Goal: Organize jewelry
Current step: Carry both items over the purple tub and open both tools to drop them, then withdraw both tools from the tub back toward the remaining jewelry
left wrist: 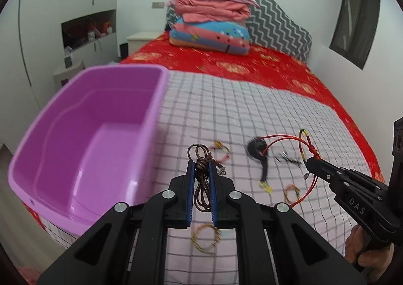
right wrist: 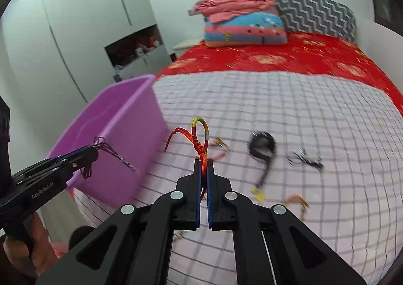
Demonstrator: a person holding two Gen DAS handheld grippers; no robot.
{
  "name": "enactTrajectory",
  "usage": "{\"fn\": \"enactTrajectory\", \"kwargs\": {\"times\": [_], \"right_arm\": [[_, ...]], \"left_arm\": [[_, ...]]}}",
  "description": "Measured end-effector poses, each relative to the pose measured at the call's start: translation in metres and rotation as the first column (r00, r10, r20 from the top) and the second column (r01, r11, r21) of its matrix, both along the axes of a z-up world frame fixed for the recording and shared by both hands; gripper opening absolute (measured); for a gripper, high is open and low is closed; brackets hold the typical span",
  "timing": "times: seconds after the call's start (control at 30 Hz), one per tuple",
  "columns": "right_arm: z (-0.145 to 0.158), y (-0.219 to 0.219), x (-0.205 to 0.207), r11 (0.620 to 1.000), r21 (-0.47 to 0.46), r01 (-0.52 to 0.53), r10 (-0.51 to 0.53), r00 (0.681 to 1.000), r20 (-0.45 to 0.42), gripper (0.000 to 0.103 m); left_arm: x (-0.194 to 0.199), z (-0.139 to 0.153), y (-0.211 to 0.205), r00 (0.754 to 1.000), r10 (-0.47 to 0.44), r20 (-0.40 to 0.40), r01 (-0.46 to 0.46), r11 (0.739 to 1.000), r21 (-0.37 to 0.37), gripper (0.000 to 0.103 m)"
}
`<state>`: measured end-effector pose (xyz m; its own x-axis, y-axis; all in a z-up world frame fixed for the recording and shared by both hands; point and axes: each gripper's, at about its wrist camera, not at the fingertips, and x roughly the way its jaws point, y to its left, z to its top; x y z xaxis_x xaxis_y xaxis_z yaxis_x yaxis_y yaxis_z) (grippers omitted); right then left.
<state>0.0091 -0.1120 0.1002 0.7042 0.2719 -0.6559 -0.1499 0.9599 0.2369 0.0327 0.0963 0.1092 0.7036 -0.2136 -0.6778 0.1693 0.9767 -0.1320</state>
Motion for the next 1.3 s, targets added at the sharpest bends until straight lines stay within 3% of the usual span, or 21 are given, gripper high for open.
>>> {"fn": "enactTrajectory", "kwargs": {"times": [0.33,0.63,0.93,1.0,1.1,1.13,1.17,1.3], "right_arm": [[0.026,0.104,0.064,0.980,0.042,-0.196,0.194,0.980,0.045,0.004],[0.014,0.190,0.108,0.951,0.024,-0.307,0.308,0.951,-0.036,0.004],[-0.008,0.224,0.128,0.943,-0.017,-0.331,0.327,0.938,-0.118,0.004],[-0.010,0.225,0.131,0.944,-0.029,-0.327,0.321,0.939,-0.125,0.010],[-0.011,0.223,0.133,0.949,-0.051,-0.313,0.305,0.944,-0.124,0.042],[-0.009,0.222,0.132,0.950,-0.058,-0.306,0.299,0.947,-0.115,0.045],[-0.008,0.219,0.131,0.951,-0.063,-0.303,0.296,0.949,-0.111,0.045],[-0.006,0.214,0.129,0.952,-0.068,-0.298,0.290,0.951,-0.105,0.045]], "left_arm": [[0.042,0.014,0.087,0.985,0.172,0.022,-0.173,0.983,0.068,0.012],[0.072,-0.016,0.139,0.959,0.274,-0.069,-0.269,0.960,0.075,0.012],[0.082,-0.046,0.161,0.936,0.322,-0.145,-0.308,0.945,0.109,0.014],[0.081,-0.049,0.163,0.931,0.330,-0.154,-0.315,0.942,0.116,0.016],[0.078,-0.049,0.166,0.925,0.349,-0.152,-0.332,0.935,0.126,0.046],[0.076,-0.047,0.168,0.922,0.362,-0.139,-0.345,0.929,0.132,0.063],[0.074,-0.043,0.169,0.918,0.379,-0.118,-0.362,0.921,0.142,0.073],[0.070,-0.035,0.174,0.905,0.413,-0.097,-0.398,0.906,0.148,0.086]]}}
